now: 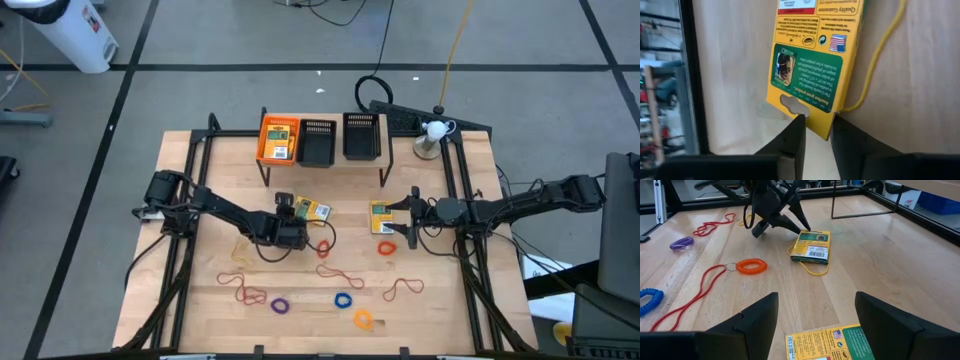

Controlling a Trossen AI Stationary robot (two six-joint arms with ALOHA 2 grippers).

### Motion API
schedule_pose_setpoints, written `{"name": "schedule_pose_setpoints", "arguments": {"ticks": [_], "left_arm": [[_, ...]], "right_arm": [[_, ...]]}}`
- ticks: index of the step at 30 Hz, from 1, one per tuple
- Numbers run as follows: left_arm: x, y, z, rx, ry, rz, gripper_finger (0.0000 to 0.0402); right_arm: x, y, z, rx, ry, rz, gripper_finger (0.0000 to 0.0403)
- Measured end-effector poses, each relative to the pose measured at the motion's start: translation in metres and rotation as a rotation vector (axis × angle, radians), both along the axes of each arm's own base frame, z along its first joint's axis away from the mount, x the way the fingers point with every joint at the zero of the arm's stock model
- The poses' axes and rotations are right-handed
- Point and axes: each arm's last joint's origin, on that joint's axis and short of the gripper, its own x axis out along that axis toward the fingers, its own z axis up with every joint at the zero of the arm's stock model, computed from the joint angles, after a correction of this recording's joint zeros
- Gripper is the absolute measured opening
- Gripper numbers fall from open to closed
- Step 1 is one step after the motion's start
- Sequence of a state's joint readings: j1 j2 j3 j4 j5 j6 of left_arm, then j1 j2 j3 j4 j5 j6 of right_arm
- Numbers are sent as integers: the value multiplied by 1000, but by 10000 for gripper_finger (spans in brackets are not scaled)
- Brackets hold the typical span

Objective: Pick & Place Office Desk Supplies
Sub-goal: Put the yellow pack of crayons into the orange bin on the shelf

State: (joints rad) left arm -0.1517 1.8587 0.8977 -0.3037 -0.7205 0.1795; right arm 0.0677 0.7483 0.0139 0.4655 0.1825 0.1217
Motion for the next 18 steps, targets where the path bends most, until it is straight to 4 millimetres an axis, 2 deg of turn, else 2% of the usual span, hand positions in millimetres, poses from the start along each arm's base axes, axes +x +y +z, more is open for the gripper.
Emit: {"name": "schedule_pose_setpoints", "arguments": {"ticks": [13, 15, 18], "left_arm": [[-1, 7, -1, 86, 105, -78, 72], [-1, 9, -1, 88, 108, -76, 58], [-1, 10, -1, 90, 112, -74, 14]], "right_arm": [[0, 0, 0, -5, 0, -7, 254], [0, -1, 0, -10, 0, -22, 254], [0, -1, 0, -13, 0, -31, 254]]}}
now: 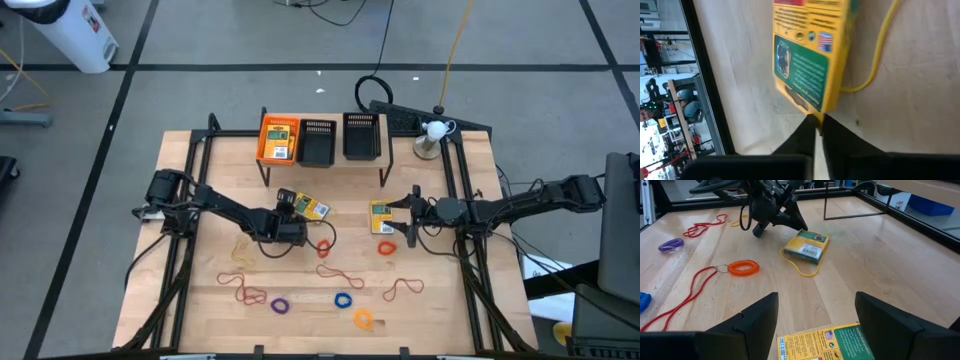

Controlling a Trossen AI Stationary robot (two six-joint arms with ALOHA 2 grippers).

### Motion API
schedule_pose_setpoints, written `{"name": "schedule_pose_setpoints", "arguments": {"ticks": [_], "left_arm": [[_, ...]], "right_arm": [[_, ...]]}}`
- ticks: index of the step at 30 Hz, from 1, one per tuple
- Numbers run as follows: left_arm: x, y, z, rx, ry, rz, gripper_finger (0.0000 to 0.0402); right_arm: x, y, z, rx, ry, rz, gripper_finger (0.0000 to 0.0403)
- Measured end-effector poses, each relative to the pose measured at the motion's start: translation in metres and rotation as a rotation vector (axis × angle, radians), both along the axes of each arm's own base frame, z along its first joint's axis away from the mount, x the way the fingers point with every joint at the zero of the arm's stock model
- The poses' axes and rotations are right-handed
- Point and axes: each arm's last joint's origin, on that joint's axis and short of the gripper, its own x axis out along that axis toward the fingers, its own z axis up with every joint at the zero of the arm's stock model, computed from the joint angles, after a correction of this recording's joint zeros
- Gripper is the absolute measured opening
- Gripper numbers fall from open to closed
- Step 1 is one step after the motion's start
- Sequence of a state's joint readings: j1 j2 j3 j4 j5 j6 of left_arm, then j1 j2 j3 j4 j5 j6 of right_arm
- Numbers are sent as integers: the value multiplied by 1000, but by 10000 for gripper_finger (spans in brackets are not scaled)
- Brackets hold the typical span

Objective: Pick & Place Office Desk Supplies
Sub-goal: Put the yellow pack of crayons into the orange bin on the shelf

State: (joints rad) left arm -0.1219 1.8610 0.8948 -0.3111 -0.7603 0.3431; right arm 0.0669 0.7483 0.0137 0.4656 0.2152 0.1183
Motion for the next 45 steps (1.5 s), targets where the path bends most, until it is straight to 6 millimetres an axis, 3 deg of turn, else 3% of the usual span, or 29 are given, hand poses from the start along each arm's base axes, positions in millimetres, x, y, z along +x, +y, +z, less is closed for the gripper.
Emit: {"name": "schedule_pose_setpoints", "arguments": {"ticks": [8, 14, 25, 31, 39, 45], "left_arm": [[1, -3, 2, 35, -26, 33, 1], [17, -17, 25, 115, -76, 32, 0], [48, -50, 94, 225, -169, 10, 0], [56, -68, 144, 290, -240, 10, 0], [49, -85, 207, 385, -312, 30, 0], [29, -80, 240, 432, -304, 76, 0]], "right_arm": [[0, 0, 0, 0, 0, 1, 254], [0, 0, 0, 0, 0, 1, 254], [0, 0, 0, 0, 0, 2, 254], [0, 0, 0, 2, 0, 6, 254], [-1, 0, -3, 0, 38, 7, 254], [-2, 0, -5, -2, 59, 7, 254]]}}
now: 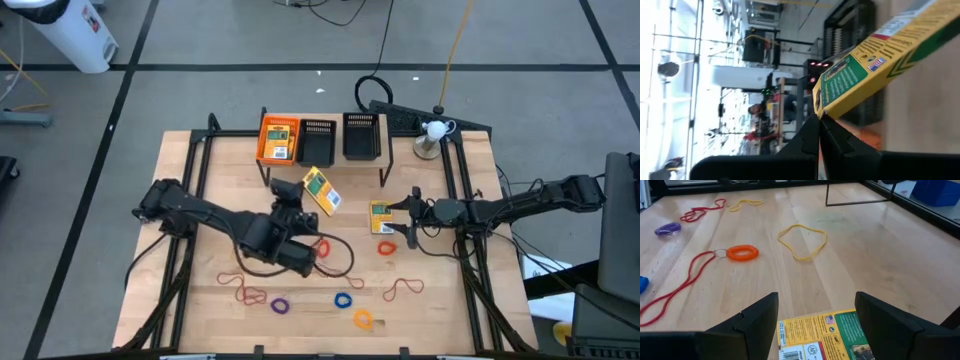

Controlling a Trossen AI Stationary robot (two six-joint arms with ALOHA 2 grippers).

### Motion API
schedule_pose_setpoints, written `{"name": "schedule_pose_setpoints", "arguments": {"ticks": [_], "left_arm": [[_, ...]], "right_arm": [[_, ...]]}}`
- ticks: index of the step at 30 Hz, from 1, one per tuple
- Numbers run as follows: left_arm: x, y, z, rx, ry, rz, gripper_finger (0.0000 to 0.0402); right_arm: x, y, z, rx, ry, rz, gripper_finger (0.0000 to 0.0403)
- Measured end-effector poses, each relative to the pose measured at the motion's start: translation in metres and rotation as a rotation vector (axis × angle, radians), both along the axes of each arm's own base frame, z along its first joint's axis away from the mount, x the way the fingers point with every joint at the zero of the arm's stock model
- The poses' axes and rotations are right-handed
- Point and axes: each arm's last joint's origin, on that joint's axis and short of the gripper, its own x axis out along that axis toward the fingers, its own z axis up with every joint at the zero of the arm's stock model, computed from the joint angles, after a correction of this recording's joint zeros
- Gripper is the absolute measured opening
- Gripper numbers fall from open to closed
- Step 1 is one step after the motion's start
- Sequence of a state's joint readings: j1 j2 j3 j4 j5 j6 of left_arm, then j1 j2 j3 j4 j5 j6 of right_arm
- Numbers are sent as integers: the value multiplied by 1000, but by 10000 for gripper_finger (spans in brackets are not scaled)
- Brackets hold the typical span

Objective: Pick & Place Office Desk Supplies
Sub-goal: Put the yellow pack of crayons into the orange bin on the shelf

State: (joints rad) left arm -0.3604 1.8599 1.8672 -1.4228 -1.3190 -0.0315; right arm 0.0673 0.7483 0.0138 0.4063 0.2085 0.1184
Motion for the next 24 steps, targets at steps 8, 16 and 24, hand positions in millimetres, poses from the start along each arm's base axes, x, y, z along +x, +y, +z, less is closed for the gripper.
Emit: {"name": "schedule_pose_setpoints", "arguments": {"ticks": [8, 16, 24], "left_arm": [[-16, 23, 24, 2, 88, 37, 0], [-35, 52, 46, -241, -49, 119, 0], [-44, 76, 51, -656, -345, 341, 0]], "right_arm": [[0, 0, 0, 3, -5, -1, 254], [1, 0, 2, 9, -22, -3, 254], [1, 0, 3, 35, -39, -13, 254]]}}
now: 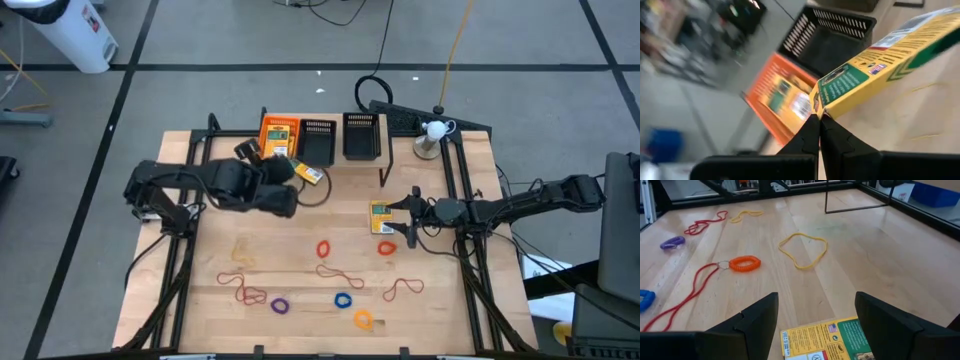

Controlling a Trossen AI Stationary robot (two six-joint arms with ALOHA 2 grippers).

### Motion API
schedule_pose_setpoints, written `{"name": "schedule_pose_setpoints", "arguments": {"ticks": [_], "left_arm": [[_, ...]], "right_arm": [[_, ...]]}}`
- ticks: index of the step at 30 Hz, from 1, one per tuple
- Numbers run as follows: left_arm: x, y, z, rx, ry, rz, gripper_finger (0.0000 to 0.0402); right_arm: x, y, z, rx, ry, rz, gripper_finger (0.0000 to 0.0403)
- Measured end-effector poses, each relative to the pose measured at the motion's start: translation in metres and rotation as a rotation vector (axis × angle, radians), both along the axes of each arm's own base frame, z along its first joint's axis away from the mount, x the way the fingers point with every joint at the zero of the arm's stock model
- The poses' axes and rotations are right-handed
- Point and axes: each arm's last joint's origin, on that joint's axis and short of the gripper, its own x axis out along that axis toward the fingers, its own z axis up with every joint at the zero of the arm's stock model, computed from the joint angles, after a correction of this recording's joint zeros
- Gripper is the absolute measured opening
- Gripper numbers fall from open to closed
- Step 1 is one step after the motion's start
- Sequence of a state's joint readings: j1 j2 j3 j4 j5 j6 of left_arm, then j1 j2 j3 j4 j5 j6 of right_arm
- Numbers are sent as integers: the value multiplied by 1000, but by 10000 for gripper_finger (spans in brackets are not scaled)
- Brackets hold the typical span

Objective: Pick & Place Office Desk Supplies
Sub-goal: Put the yellow pack of crayons into the orange bin on the shelf

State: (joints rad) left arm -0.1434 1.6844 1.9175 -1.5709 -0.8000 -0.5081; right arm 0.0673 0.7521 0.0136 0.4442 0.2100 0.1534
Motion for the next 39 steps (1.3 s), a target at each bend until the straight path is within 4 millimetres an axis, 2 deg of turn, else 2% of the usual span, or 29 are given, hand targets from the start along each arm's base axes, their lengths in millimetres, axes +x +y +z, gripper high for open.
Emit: {"name": "schedule_pose_setpoints", "arguments": {"ticks": [6, 11, 20, 32, 35, 39], "left_arm": [[2, 16, -5, -273, -71, 137, 0], [3, 29, -6, -396, -82, 185, 0], [3, 46, -7, -427, -54, 174, 0], [5, 54, -4, -401, -36, 89, 0], [4, 58, 8, -389, -62, 62, 0], [-3, 65, 34, -357, -142, 31, 0]], "right_arm": [[0, 0, 1, 17, -15, -7, 254], [1, 0, 4, 20, -44, -5, 254], [2, 0, 6, 15, -62, -2, 254], [2, 0, 6, 14, -62, -4, 254], [2, 0, 6, 13, -65, -5, 254], [2, 0, 7, 14, -73, -5, 254]]}}
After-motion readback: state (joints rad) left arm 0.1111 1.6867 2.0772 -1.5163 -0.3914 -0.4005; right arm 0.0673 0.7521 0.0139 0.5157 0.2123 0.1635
